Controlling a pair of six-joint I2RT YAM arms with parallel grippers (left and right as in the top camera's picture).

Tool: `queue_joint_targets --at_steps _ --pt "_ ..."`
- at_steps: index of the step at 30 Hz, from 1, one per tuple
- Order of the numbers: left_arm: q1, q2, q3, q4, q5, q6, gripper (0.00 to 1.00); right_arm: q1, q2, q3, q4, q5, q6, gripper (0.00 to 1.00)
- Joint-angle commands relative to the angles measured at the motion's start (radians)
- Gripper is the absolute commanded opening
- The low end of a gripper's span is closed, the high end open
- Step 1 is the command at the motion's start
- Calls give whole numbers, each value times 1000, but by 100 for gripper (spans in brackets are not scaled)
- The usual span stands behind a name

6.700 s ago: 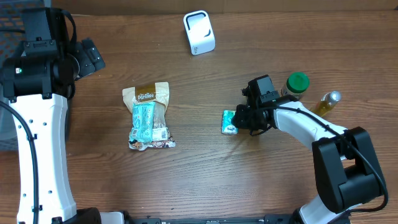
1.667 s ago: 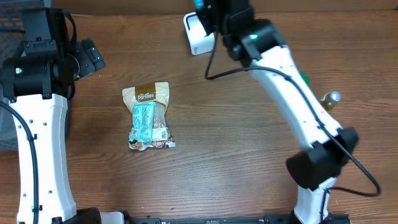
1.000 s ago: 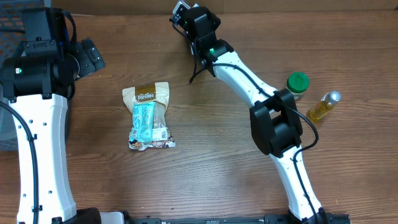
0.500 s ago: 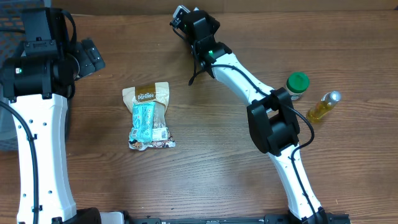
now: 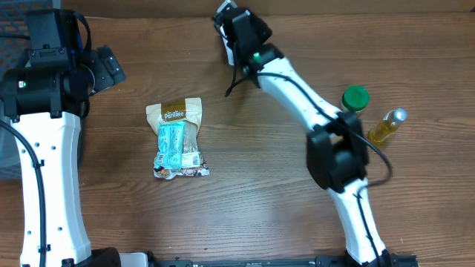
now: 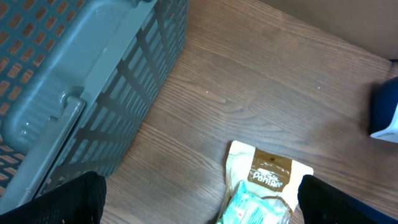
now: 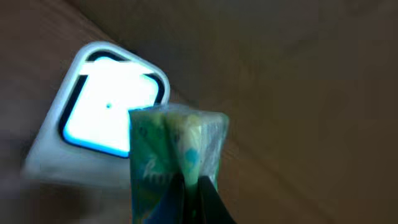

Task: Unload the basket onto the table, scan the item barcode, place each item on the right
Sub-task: 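Carry the tissue pack up to the white scanner and present it, then move the tissue pack right and set it down, releasing it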

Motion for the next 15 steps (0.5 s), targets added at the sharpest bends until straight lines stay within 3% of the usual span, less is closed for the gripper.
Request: queue_joint_targets --at_steps 1,6,9,15 --pt "1 1 1 2 -13 -3 100 -18 -221 23 -241 -95 284 4" --pt "1 1 1 2 -13 -3 99 -70 -257 19 -765 -322 522 4" --pt "1 1 1 2 -13 -3 99 -109 -244 -52 -994 -394 627 4" --pt "1 1 1 2 -13 -3 100 -141 -244 -333 -1012 -362 648 4"
